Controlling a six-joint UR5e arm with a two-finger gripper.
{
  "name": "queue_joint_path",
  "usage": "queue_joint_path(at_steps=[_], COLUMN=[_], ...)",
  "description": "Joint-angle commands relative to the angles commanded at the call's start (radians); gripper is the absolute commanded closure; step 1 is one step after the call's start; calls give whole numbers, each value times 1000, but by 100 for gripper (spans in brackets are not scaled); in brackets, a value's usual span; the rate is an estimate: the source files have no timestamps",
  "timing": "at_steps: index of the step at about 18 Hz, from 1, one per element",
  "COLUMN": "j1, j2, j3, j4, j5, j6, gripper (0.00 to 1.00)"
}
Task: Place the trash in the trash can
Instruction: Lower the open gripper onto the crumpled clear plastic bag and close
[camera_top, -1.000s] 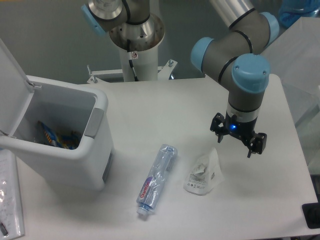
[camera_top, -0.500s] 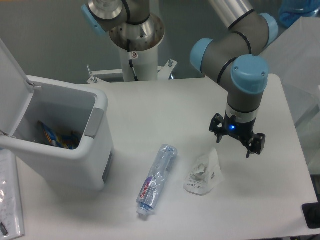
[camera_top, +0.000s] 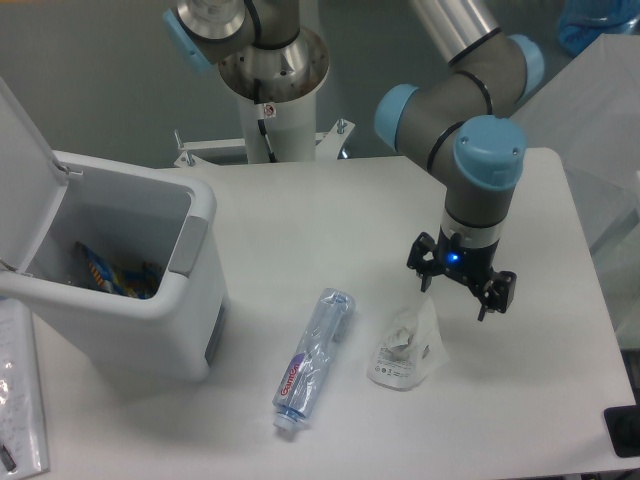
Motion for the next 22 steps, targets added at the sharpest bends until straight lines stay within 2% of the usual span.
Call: queue_joint_path(at_steps=[5,9,15,17,19,20,21,22], j1=[-24,-29,-87,-94,-95,-95,-95,-95], j2=[-38,-66,-141,-143,-140,-135,-133,-130], j3=[-9,9,35,35,34,34,35,35], j4=[3,12,31,29,28,26,28,28], j5=[8,12,169,178,178,176,169,167], j6=[-87,-117,-115,-120,-121,-127,-132,-132], gripper=[0,0,0,18,49,82,99,100])
